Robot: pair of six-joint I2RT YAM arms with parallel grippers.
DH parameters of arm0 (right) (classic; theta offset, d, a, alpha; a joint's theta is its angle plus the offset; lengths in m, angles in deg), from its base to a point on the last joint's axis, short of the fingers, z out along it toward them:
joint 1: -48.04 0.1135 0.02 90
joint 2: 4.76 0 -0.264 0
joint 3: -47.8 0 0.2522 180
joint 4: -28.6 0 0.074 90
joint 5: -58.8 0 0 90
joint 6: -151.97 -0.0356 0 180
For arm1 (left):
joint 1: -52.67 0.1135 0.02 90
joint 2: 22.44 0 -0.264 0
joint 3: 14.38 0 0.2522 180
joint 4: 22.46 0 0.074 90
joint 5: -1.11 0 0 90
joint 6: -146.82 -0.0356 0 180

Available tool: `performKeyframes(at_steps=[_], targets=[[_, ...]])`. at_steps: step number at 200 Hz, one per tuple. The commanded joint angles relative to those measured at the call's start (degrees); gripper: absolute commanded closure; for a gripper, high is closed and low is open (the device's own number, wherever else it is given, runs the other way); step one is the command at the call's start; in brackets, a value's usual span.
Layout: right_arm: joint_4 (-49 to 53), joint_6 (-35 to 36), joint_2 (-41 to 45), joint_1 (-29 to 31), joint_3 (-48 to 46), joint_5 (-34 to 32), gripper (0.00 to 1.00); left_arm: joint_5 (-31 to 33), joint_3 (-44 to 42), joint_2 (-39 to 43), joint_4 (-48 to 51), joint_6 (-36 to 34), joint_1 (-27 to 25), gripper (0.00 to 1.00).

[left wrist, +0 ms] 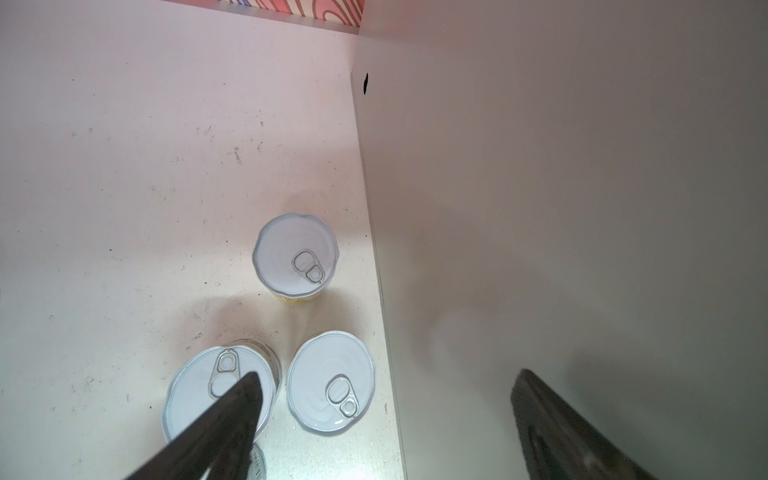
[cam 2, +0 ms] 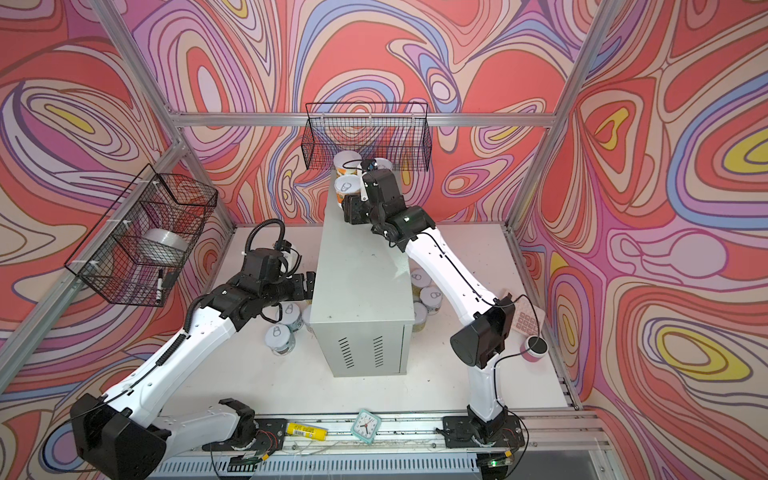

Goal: Place and organize the canned foods onto the counter

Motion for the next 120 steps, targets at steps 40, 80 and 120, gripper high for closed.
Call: performKeyframes(at_steps=[40,80,120], targets=[[4.8,-1.44,17.55,-0.32,-10.31,1.63,0.25,1.88,0.32,1.64,2.09,-0.49,0.17,0.05],[7.4,-3.57,34.22,-0.43,-24.96,-7.61,0.24,3.15,-2.41,4.1,3.13,0.42,0.16,0.05],[11.61,-5.76,46.77,-3.2,-39.34,-16.2,0.17,2.16,-3.86,4.85,5.07,1.53,0.04,0.05]])
